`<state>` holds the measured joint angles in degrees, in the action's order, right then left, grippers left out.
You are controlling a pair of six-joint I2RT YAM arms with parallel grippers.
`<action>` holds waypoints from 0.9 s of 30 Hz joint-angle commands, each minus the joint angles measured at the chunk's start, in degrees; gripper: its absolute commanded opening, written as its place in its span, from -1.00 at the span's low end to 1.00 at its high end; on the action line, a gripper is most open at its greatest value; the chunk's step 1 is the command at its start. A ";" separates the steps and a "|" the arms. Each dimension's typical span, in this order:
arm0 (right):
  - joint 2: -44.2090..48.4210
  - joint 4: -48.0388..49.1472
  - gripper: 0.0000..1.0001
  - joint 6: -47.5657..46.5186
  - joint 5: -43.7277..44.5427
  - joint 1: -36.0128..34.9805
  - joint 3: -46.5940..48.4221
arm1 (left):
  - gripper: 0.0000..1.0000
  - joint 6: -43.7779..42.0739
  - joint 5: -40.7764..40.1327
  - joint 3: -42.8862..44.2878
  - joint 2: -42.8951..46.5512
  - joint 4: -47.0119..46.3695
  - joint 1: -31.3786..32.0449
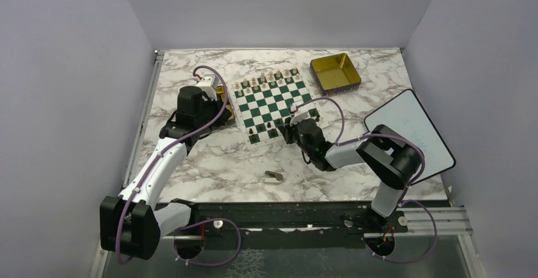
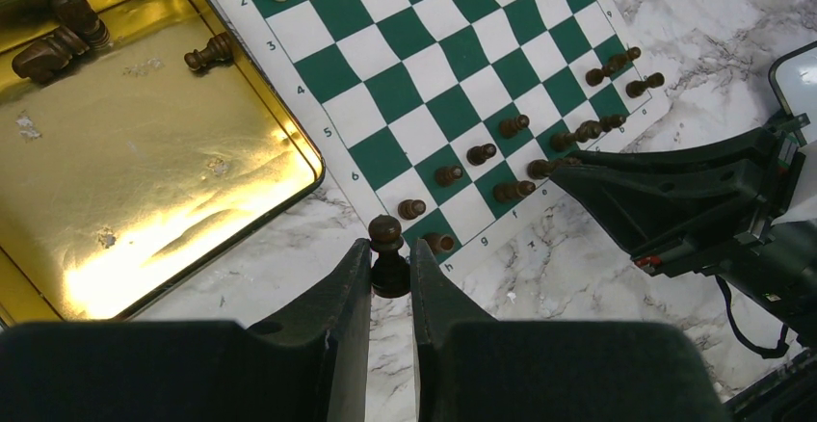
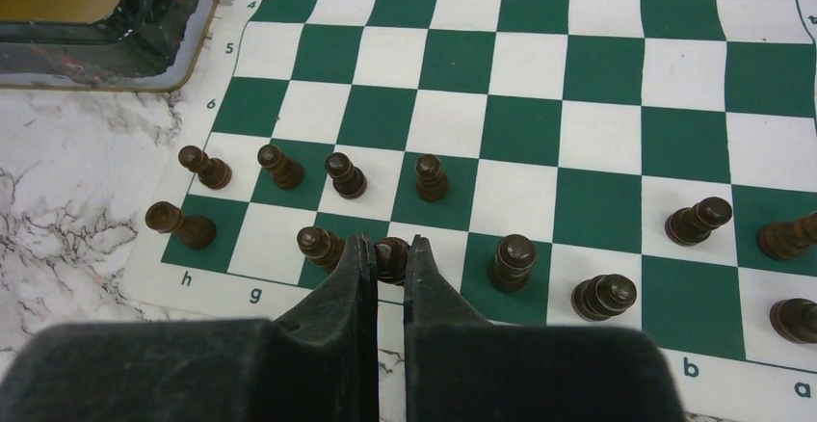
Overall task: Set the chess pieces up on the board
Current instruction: Place the chess piece on the chessboard.
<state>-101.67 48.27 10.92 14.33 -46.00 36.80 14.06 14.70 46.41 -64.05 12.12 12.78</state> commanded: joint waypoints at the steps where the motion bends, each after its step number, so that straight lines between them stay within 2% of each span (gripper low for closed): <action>1: -1.33 2.83 -0.83 0.63 1.95 0.21 0.22 | -0.68 -0.40 0.06 -0.10 1.05 -0.72 0.45; 15: -1.77 2.98 -0.76 0.42 1.39 0.21 0.63 | -0.68 -0.79 -0.68 0.09 1.49 -0.25 1.19; 27: 0.16 -0.59 -0.36 -0.43 2.60 0.21 2.14 | -0.68 -1.14 -1.08 0.26 1.87 0.23 1.46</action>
<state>-102.48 47.99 10.92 14.59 -46.00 37.50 13.82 14.66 46.41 -63.59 12.60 13.78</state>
